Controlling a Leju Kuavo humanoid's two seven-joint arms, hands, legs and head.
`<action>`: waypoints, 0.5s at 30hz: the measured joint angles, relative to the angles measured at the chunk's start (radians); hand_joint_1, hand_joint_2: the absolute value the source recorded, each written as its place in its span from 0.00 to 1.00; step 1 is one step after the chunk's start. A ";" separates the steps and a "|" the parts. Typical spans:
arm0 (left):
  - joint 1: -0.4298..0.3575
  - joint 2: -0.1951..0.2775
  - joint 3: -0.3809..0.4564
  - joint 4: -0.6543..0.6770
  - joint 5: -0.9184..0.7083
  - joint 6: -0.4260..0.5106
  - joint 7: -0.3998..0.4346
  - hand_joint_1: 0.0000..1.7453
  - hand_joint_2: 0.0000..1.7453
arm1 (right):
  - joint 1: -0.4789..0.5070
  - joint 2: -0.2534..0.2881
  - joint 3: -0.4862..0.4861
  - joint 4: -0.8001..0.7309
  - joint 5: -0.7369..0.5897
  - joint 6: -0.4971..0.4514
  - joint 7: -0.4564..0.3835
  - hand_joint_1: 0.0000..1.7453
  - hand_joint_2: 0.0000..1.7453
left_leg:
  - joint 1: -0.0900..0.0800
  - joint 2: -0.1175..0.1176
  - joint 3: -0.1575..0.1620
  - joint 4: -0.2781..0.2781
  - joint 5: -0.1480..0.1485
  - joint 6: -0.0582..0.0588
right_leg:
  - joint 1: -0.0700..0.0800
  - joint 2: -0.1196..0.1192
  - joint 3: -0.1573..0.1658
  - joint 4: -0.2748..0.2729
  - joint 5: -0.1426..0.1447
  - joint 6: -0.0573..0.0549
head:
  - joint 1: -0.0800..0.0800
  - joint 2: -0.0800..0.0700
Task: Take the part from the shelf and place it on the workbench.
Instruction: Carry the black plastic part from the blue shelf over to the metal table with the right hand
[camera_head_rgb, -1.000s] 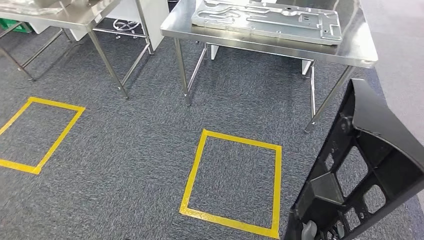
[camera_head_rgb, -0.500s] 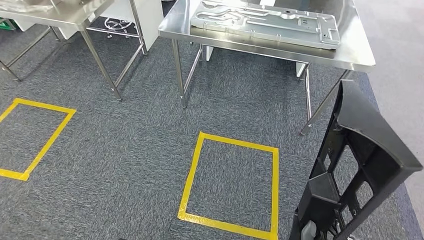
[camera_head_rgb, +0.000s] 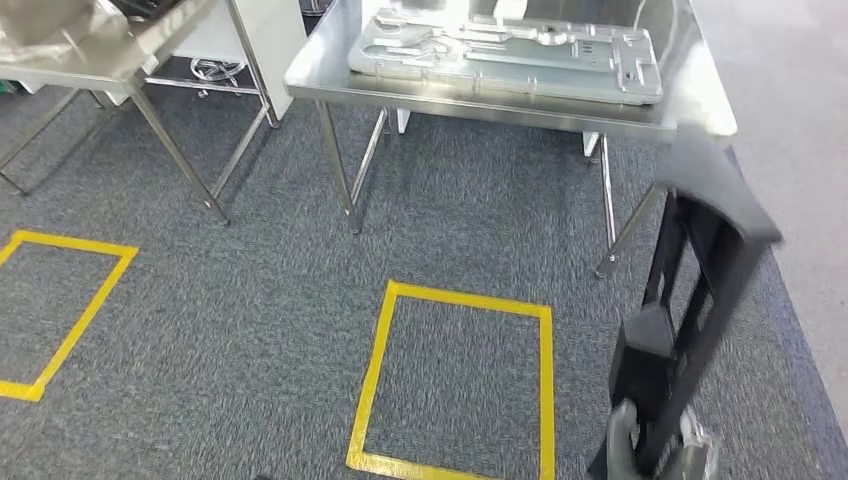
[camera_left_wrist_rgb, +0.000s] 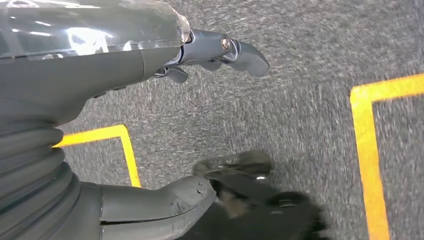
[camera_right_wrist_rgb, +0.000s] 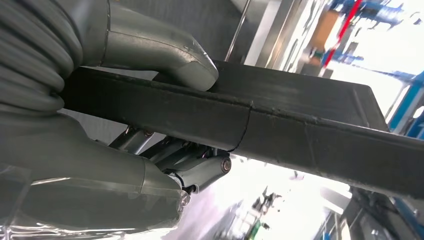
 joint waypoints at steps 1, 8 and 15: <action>0.000 0.001 -0.007 0.000 -0.007 -0.002 0.002 0.00 1.00 | -0.031 -0.002 -0.002 0.007 0.013 -0.010 0.028 1.00 1.00 | 0.000 0.000 -0.032 0.020 -0.020 -0.002 | 0.000 0.004 0.010 0.000 -0.009 0.001 | -0.001 0.000; -0.002 0.016 -0.060 0.000 -0.035 -0.014 0.021 0.00 1.00 | -0.250 -0.038 0.002 0.097 0.075 -0.071 0.137 1.00 1.00 | -0.010 0.001 -0.056 -0.205 0.195 0.016 | 0.000 0.017 0.071 0.006 -0.068 0.029 | -0.002 0.000; -0.017 0.016 -0.100 0.000 -0.055 -0.018 0.023 0.00 1.00 | -0.418 -0.090 0.047 0.168 0.308 -0.103 0.234 1.00 1.00 | -0.003 -0.007 0.023 -0.259 0.181 0.048 | -0.013 -0.001 -0.061 0.222 -0.107 0.072 | 0.005 0.000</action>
